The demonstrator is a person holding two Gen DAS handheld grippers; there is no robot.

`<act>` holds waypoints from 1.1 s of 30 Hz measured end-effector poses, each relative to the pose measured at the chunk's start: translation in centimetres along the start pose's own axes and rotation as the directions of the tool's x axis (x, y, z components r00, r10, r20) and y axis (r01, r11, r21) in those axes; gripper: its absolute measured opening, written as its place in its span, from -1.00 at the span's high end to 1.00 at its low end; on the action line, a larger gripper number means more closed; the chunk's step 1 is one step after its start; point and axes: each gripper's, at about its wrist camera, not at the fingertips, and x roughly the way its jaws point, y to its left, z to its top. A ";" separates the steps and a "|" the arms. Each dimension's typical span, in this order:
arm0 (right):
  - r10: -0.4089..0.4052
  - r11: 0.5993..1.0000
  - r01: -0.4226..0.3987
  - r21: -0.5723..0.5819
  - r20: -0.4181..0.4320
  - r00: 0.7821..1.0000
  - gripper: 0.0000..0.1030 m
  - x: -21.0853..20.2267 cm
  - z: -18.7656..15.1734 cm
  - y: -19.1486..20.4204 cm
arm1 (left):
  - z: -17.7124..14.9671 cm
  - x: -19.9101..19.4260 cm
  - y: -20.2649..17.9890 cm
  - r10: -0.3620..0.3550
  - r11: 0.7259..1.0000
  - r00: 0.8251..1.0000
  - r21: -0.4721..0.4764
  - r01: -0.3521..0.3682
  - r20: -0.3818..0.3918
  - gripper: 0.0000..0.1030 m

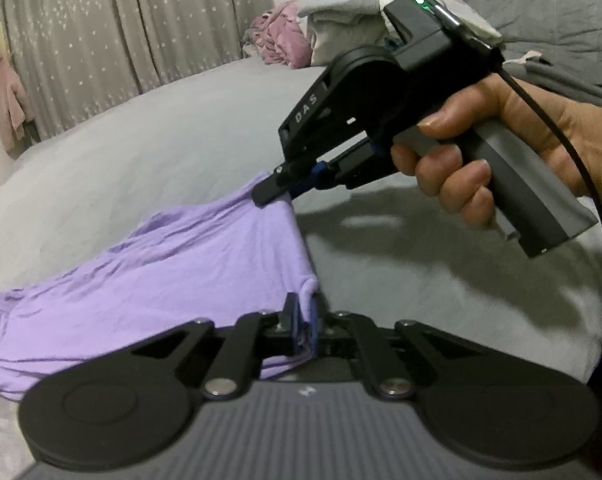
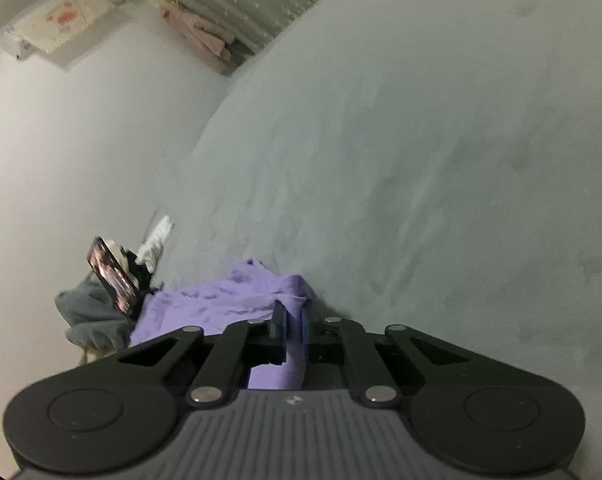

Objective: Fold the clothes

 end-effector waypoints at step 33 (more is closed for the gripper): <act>-0.146 0.982 0.136 -0.128 -0.076 0.986 0.89 6.0 3.5 12.8 | 0.0 -6.3 10.6 0.027 0.904 0.988 -0.425 0.040 0.152 0.95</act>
